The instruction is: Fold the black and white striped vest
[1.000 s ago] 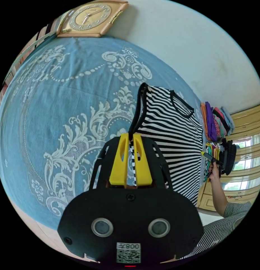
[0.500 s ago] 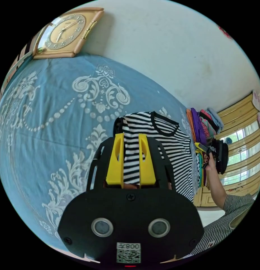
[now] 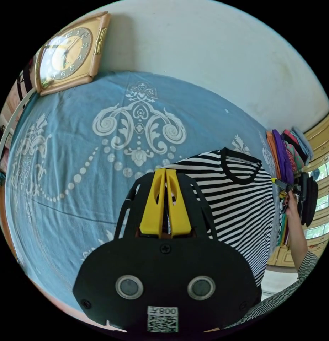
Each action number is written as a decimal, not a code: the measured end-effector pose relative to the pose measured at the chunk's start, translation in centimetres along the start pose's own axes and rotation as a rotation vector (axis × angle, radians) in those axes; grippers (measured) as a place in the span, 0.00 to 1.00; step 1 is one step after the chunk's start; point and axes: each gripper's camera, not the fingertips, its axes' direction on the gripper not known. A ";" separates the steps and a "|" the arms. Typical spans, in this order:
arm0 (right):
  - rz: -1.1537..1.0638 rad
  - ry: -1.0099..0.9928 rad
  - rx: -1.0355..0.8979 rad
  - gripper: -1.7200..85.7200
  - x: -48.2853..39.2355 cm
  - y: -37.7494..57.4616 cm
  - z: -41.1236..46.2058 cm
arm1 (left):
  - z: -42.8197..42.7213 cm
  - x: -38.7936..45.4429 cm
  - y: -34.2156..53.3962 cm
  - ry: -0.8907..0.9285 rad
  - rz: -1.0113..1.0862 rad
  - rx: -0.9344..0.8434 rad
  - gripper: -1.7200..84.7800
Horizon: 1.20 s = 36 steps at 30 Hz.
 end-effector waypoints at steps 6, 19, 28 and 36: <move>0.024 -0.028 0.089 0.02 -0.2 1.1 -1.9 | -1.6 0.3 1.1 0.047 0.000 0.068 0.02; -0.188 0.242 0.063 0.02 -6.3 5.1 2.3 | -3.3 1.2 4.8 0.014 0.052 0.042 0.02; -0.144 0.222 0.040 0.02 -4.3 7.4 1.7 | -11.2 -0.9 12.5 0.172 -0.020 0.119 0.02; -0.017 -0.027 0.070 0.02 3.0 19.2 -6.4 | -20.1 -2.0 31.3 0.403 -0.010 -0.040 0.06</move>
